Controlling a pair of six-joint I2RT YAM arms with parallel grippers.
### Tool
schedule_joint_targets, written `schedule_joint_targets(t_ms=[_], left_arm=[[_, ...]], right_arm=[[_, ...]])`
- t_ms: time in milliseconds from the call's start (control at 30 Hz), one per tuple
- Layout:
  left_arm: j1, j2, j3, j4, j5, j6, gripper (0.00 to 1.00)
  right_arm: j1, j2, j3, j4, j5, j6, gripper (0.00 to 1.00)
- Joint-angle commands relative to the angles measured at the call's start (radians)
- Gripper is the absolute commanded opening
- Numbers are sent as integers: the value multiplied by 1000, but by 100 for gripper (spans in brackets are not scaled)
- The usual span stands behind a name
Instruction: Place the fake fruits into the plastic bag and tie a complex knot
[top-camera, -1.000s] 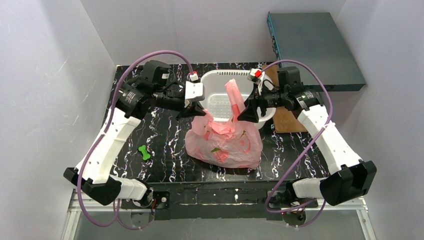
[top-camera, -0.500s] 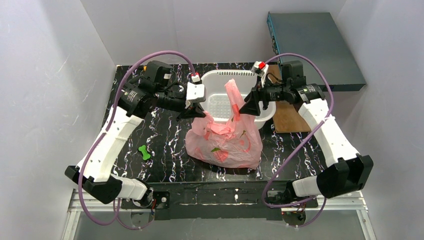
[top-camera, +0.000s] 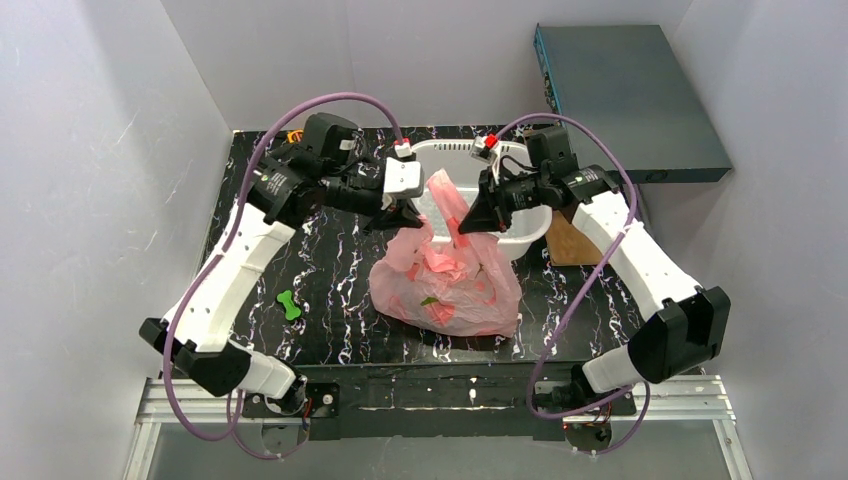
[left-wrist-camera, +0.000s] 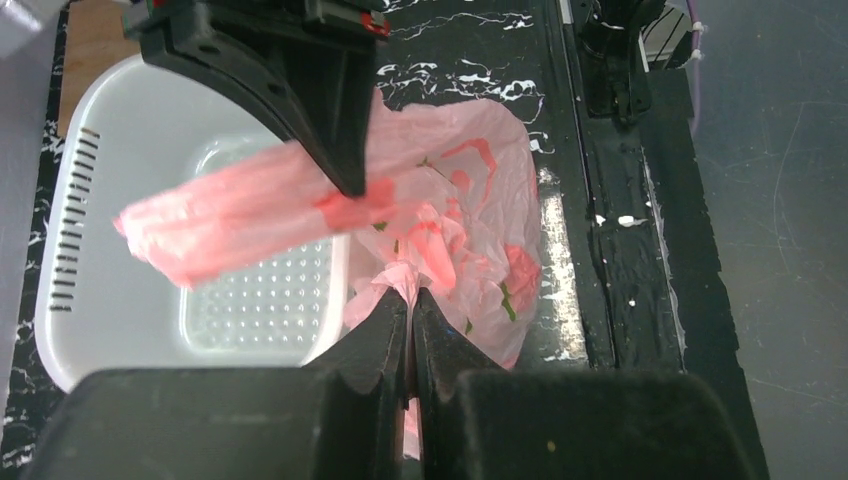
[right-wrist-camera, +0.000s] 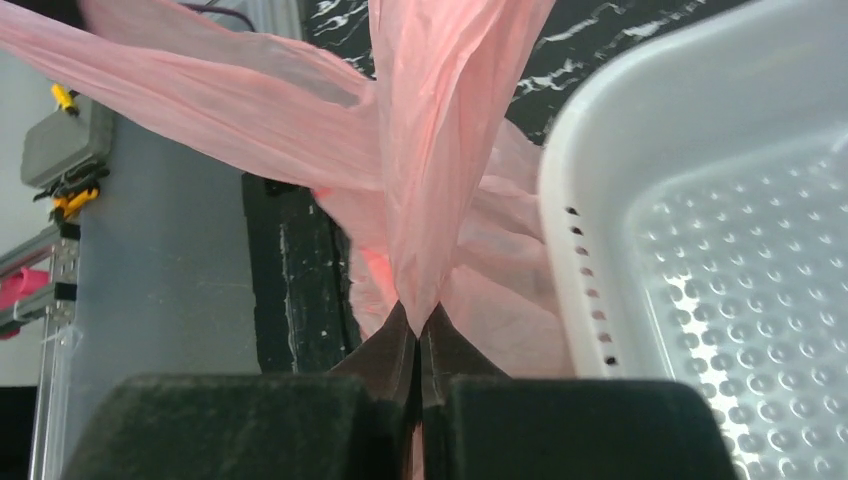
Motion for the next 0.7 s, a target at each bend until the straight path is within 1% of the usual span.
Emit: schedule_joint_targets(t_ms=[0,100,167,200,333,433,500,667], left_arm=[[-43,30,17,96,7,-55,0],[-71,42,-5,192,-23,-94,0],[-83,58,-11,230,-30,-103,0],[-88,66,-10,243,-32,-107,0],[-100,81,-22,289,-20,-138,0],[-120,80,-45,306,-23,-142,0],[-126,80,-58,323,-31,-156,0],[-134,90,-69,371,-59,-217,0]], right_arm=[[57,-73,37,43,-23,24,1],[86,-81,40,27,-16,23,1],[101,-91,38,25,-18,20,9],[110,-97,36,25,-19,21,17],[128,-112,24,52,-12,50,38],[135,-117,17,94,-15,82,48],[138,-123,11,111,-25,92,59],[152,-145,-34,188,-35,138,66]])
